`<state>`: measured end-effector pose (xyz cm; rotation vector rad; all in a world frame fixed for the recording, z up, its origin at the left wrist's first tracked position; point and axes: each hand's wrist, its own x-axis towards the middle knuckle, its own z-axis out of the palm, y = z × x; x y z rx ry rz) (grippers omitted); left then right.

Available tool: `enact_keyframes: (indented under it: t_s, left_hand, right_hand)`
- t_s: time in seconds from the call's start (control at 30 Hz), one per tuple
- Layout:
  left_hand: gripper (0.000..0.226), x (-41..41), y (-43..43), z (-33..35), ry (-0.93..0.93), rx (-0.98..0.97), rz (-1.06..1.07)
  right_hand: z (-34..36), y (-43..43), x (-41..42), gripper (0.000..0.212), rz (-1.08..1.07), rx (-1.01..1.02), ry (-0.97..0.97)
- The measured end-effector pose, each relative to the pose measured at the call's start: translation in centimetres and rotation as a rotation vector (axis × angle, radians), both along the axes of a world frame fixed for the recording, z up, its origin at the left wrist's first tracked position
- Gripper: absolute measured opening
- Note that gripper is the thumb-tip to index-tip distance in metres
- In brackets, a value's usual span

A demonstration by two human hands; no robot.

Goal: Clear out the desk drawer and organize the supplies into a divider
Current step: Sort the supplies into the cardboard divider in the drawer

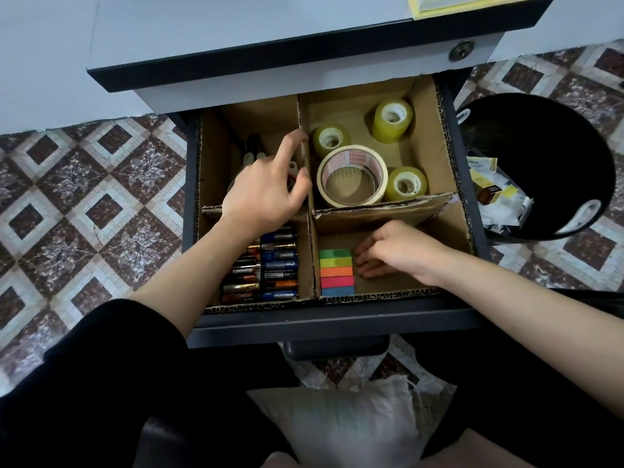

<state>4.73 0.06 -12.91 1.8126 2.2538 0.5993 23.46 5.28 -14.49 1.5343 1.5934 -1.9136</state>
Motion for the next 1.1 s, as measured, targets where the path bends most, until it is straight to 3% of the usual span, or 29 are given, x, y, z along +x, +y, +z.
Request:
enact_keyframes:
  t_s: [0.67,0.97,1.1]
  left_hand:
    - [0.051,-0.1,0.0,-0.2,0.007,0.005,0.001]
    - [0.043,-0.2,-0.2,0.2,-0.052,-0.022,-0.025]
    - [0.042,-0.2,-0.2,0.6,-0.165,-0.083,-0.008]
  right_hand:
    - [0.2,-0.5,0.1,0.025,0.159,-0.002,-0.074]
    - [3.2,0.7,0.8,0.015,0.491,0.392,-0.023]
    - [4.9,1.0,1.5,0.014,0.429,0.455,0.051]
